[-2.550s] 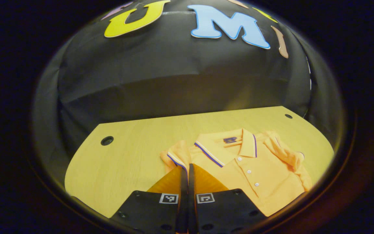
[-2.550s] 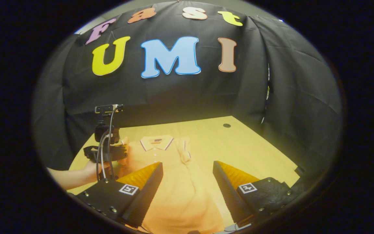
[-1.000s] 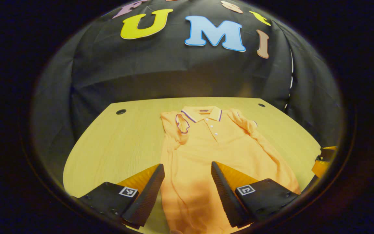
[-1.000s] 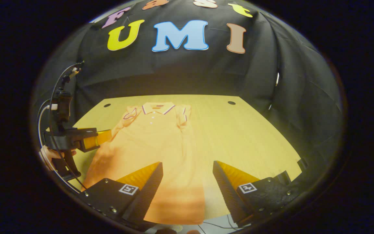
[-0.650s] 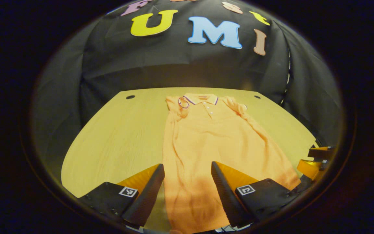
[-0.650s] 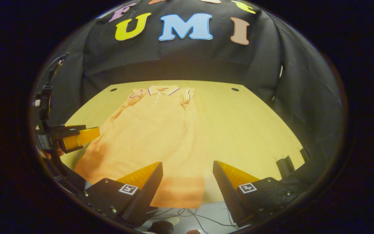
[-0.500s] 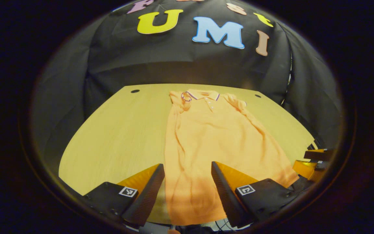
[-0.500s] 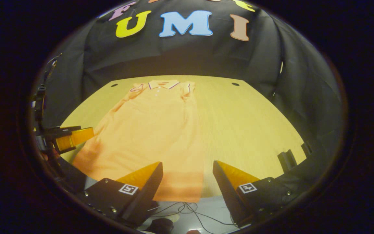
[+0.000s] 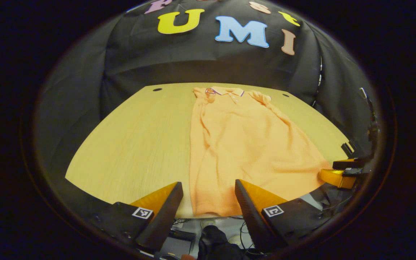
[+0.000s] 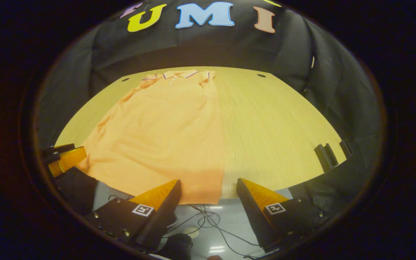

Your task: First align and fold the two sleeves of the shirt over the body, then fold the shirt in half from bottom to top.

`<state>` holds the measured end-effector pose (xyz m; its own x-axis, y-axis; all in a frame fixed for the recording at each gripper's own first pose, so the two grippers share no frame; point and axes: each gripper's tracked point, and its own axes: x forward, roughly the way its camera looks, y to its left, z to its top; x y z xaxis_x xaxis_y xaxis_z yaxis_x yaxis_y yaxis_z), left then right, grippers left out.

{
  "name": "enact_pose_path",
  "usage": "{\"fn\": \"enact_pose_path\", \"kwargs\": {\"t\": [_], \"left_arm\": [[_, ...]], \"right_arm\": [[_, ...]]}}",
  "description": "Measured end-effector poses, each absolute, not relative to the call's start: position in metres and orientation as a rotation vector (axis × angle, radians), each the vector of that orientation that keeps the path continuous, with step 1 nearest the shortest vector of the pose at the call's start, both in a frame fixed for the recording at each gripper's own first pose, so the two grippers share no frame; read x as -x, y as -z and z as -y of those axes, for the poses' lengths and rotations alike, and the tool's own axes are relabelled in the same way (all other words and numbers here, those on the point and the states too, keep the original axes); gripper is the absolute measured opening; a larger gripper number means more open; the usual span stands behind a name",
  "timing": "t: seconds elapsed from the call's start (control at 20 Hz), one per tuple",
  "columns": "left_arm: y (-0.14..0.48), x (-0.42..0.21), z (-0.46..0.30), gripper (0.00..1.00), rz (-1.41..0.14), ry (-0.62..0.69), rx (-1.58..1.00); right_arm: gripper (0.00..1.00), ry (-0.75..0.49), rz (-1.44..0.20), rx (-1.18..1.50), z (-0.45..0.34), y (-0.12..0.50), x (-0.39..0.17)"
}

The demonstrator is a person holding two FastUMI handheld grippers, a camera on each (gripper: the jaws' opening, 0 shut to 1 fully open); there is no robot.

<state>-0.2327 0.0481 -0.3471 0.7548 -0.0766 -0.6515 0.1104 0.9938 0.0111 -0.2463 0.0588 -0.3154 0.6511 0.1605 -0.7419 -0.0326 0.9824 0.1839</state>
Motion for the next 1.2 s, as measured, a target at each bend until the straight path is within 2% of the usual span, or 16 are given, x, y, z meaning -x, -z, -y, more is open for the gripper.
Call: {"fn": "enact_pose_path", "kwargs": {"t": [0.35, 0.4, 0.45, 0.5, 0.55, 0.65, 0.75, 0.8, 0.9, 0.95, 1.0, 1.05, 1.2], "left_arm": [[0.363, 0.239, -0.041, 0.95, -0.716, 0.101, -0.099], [0.365, 0.238, -0.040, 0.95, -0.719, 0.100, -0.112], [0.365, 0.238, -0.038, 0.94, -0.716, 0.104, -0.117], [0.364, 0.237, -0.037, 0.95, -0.713, 0.102, -0.117], [0.363, 0.237, -0.037, 0.83, -0.711, 0.095, -0.111], [0.364, 0.235, -0.035, 0.75, -0.708, 0.093, -0.110], [0.364, 0.233, -0.031, 0.56, -0.704, 0.101, -0.098], [0.365, 0.233, -0.028, 0.50, -0.703, 0.103, -0.092], [0.365, 0.231, -0.030, 0.23, -0.707, 0.084, -0.079], [0.364, 0.230, -0.029, 0.16, -0.715, 0.085, -0.075], [0.364, 0.230, -0.029, 0.16, -0.723, 0.075, -0.064], [0.362, 0.230, -0.029, 0.08, -0.728, 0.069, -0.061], [0.364, 0.228, -0.028, 0.08, -0.749, 0.056, -0.054]], "right_arm": [[0.97, -0.113, -0.839, -0.189, -0.063, 0.316, 0.246], [0.95, -0.109, -0.834, -0.192, -0.064, 0.316, 0.247], [0.86, -0.107, -0.828, -0.189, -0.064, 0.316, 0.247], [0.85, -0.108, -0.822, -0.188, -0.065, 0.316, 0.247], [0.85, -0.106, -0.823, -0.197, -0.067, 0.316, 0.248], [0.58, -0.086, -0.817, -0.211, -0.066, 0.316, 0.249], [0.56, -0.099, -0.817, -0.226, -0.073, 0.314, 0.249], [0.32, -0.091, -0.811, -0.248, -0.074, 0.313, 0.249], [0.28, -0.112, -0.826, -0.240, -0.078, 0.314, 0.249], [0.28, -0.127, -0.843, -0.257, -0.081, 0.314, 0.251], [0.04, -0.146, -0.847, -0.283, -0.082, 0.306, 0.256], [0.06, -0.162, -0.861, -0.292, -0.084, 0.309, 0.253], [0.06, -0.207, -0.875, -0.323, -0.085, 0.307, 0.249]]}}
